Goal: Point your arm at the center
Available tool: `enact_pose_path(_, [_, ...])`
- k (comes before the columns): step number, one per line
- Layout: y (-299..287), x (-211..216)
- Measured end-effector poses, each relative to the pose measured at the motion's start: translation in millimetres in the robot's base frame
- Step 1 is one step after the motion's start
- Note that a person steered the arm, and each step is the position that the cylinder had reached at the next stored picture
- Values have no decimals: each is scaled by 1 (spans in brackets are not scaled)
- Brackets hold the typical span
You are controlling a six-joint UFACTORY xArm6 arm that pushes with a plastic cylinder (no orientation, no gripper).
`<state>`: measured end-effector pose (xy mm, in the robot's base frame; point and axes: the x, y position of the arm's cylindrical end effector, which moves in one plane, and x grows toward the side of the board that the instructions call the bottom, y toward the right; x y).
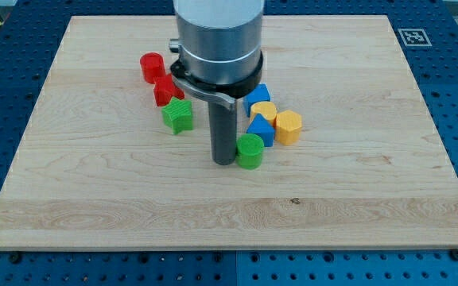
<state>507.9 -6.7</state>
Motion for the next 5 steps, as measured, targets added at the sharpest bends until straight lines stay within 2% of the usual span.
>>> enact_pose_path(3, [-1,0])
enact_pose_path(5, [-23,1])
